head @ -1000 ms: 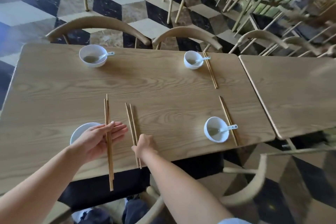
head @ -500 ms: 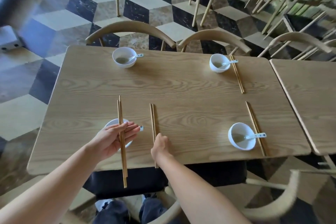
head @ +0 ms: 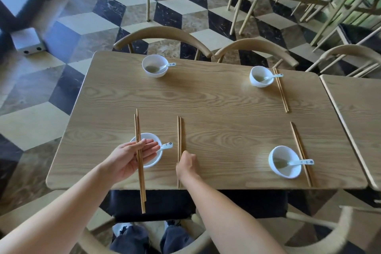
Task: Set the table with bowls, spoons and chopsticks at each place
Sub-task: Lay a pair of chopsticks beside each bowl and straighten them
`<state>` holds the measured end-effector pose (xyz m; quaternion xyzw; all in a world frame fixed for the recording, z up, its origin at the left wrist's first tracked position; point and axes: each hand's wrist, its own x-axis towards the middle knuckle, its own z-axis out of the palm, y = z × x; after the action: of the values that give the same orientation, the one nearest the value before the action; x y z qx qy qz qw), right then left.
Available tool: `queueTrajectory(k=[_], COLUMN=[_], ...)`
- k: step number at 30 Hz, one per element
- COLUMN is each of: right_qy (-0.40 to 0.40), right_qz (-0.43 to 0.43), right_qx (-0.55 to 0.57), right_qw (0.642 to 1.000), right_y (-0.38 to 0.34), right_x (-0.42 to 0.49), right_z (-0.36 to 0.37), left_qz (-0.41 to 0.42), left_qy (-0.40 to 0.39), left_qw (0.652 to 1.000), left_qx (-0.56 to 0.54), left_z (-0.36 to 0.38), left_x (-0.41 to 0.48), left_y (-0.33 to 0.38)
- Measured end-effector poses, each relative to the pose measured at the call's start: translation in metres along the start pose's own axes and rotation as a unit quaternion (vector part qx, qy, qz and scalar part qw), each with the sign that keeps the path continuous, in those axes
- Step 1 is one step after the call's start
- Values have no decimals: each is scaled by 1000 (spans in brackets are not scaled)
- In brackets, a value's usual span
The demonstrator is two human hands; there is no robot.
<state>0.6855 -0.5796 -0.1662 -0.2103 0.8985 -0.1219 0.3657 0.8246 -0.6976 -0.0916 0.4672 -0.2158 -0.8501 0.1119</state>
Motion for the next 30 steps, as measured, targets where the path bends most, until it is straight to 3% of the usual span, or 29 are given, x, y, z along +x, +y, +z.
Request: queueTrajectory(k=[16,22,24,26,28,30], right_qy=[-26,29,-20,-153,-279,-312], right_qz=[18,63,70,31,-43,-92], right_qx=[21,69,222,367,382,365], right_qw=[999,995,972,917,880,872], right_y=[-2,-8,-12,-14,-15,-15], right_x=[-2,-10,-13,-25,-42,-51], right_z=[-15,-23,-32,-44,-55,-58], left_qz=[-6,-5,-1,9,26,38], left_qy=[1,0,-2,-11,-18,-26], left_qw=[1000,1000,1000,1000,1000,999], left_qx=[-10,20,21,15,2,-3], left_z=[-5,5,13,23,34,46], left_x=[-2,4,7,11,16,19], left_y=[-7,-6,-4,-2,-1,0])
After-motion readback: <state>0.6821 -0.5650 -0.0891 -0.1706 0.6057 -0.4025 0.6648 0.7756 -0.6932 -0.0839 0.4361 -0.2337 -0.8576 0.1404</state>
